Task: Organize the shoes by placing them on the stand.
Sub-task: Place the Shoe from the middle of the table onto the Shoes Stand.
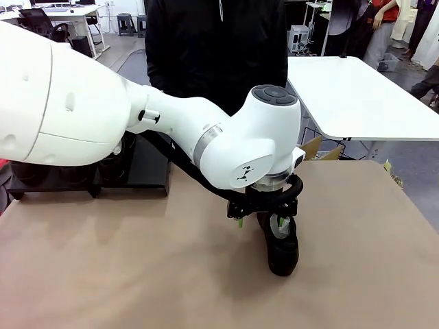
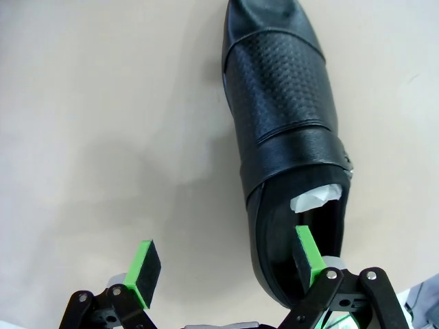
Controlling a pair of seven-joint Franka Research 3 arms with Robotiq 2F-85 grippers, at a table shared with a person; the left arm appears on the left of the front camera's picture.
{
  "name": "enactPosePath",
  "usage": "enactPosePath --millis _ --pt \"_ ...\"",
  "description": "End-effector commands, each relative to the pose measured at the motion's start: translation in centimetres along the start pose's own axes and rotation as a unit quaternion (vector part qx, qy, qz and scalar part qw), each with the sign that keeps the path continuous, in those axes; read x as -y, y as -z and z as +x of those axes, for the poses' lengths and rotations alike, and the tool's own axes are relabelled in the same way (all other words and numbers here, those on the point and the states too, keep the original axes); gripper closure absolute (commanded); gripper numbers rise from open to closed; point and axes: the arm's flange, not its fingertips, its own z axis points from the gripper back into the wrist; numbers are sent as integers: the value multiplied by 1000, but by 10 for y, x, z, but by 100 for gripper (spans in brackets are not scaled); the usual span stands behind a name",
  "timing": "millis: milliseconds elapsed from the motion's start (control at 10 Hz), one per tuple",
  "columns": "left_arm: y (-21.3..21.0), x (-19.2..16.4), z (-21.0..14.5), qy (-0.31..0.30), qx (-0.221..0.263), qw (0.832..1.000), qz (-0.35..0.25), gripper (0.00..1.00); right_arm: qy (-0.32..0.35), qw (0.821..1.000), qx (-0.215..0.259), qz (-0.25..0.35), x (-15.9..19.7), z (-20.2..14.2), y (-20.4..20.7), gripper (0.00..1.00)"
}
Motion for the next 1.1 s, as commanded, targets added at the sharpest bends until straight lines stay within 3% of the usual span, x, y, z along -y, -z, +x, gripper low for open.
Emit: enactPosePath --millis 0,200,300,700,800,1000 --pt "8 -4 2 -14 -25 1000 -1 0 -2 1000 -2 5 1 0 1 0" --pt "18 -7 2 -22 -29 999 5 0 -2 1000 -2 5 1 0 1 0" --pt "24 -9 4 -23 -36 999 7 12 -2 1000 -2 5 1 0 1 0" --pt "36 -4 7 -11 -51 999 14 91 -2 1000 -2 5 1 0 1 0" --pt "40 -3 7 -8 -53 998 13 100 -2 1000 -2 5 1 0 1 0" --pt "45 2 6 -1 -60 998 12 100 -2 1000 -2 5 1 0 1 0"
